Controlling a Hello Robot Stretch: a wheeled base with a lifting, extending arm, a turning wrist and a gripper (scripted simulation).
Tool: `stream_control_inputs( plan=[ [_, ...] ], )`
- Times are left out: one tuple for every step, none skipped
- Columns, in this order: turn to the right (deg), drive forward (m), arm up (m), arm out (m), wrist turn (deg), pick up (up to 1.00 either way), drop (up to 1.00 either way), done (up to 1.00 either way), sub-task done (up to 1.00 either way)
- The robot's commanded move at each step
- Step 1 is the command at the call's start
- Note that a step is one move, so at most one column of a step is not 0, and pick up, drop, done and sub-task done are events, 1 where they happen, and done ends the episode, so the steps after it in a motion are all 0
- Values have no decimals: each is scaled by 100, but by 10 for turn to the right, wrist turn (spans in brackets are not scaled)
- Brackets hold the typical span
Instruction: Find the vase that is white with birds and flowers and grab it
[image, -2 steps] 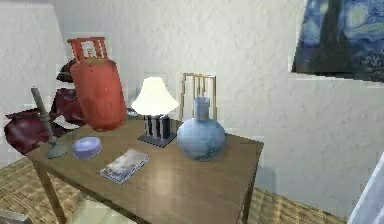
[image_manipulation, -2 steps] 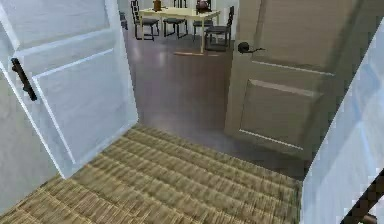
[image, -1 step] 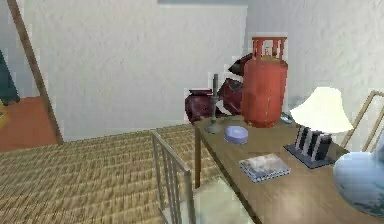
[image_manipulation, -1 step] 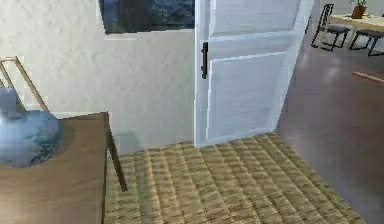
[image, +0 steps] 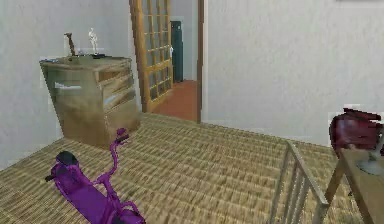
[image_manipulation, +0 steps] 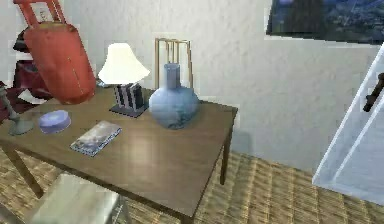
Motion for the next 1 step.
stream_control_inputs(
  plan=[
    [450, 0, 0, 0, 0, 0, 0, 0, 0]
  ],
)
